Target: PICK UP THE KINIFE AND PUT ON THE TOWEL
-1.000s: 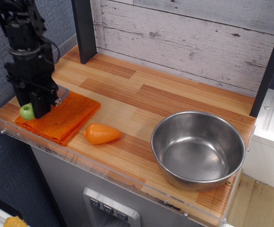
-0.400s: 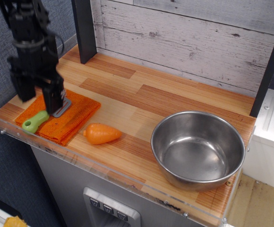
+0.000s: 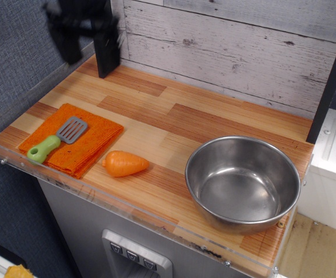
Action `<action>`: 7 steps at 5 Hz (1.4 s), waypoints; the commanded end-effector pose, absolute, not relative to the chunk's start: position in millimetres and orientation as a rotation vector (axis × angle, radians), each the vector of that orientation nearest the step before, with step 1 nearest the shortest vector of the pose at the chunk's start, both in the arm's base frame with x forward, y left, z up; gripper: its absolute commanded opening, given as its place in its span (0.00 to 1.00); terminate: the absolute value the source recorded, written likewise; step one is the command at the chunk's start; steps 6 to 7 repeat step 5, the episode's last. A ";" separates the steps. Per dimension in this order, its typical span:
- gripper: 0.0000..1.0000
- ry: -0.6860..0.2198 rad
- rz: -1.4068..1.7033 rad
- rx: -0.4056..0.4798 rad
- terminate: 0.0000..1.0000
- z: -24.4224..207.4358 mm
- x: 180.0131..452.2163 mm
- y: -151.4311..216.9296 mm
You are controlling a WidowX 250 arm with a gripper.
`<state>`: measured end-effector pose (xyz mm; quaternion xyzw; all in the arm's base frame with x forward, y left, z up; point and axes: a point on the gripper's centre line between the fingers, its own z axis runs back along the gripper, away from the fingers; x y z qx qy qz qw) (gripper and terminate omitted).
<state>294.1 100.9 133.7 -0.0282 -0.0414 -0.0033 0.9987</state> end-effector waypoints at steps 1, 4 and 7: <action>1.00 -0.134 -0.039 -0.031 0.00 163.3 323.5 69.6; 1.00 -0.117 -0.106 0.059 0.00 163.4 324.7 68.4; 1.00 -0.117 -0.106 0.059 1.00 163.4 324.7 68.4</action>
